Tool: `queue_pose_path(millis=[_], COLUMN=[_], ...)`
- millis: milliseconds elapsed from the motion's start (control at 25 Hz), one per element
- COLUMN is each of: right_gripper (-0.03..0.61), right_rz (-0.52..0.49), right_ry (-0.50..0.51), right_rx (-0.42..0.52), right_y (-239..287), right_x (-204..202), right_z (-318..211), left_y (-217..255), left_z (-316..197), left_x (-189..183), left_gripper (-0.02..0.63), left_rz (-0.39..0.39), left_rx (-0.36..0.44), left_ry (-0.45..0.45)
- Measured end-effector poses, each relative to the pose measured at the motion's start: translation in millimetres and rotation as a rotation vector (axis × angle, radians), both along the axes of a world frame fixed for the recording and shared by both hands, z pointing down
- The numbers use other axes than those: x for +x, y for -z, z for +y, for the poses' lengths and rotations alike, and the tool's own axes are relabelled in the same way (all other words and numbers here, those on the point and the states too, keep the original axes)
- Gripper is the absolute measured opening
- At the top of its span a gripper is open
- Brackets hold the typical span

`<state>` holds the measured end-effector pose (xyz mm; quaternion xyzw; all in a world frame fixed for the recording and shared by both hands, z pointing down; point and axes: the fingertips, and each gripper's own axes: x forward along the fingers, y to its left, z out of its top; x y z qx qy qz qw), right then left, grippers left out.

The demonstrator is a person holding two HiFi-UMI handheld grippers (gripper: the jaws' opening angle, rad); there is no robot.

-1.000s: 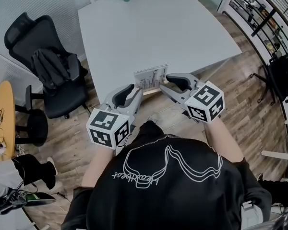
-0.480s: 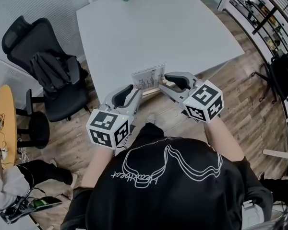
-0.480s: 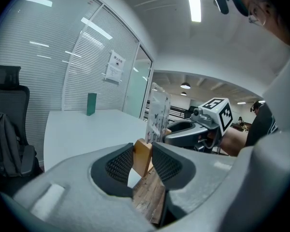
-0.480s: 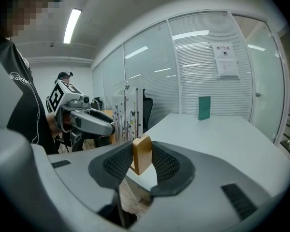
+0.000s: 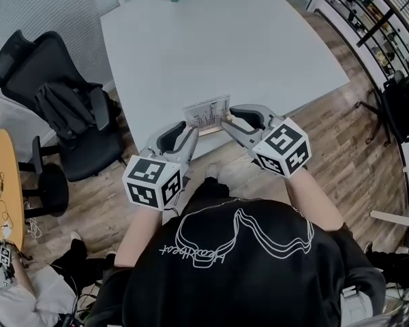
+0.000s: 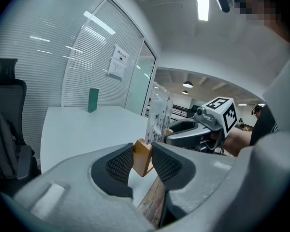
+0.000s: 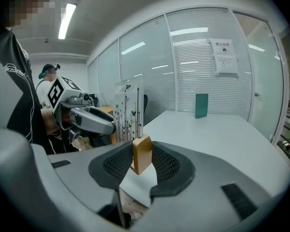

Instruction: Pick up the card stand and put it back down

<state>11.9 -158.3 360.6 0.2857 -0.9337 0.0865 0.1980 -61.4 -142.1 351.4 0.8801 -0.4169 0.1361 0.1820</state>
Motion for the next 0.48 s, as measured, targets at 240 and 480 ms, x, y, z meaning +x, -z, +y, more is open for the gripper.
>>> queue_pose_path(millis=[240, 480], right_gripper=[0.127, 0.127], right_rz=[0.031, 0.045], right_ry=[-0.012, -0.011], right_rx=[-0.021, -0.048], right_y=[-21.8, -49.3], right_x=[-10.9, -12.3], right_z=[-33.1, -64.2], left_y=[-24.0, -51.8], left_z=[-34.3, -65.7], left_x=[-10.7, -12.2], left_gripper=[0.123, 0.121], left_rz=[-0.004, -0.007], left_rx=[-0.043, -0.073], left_ry=[-0.001, -0.009])
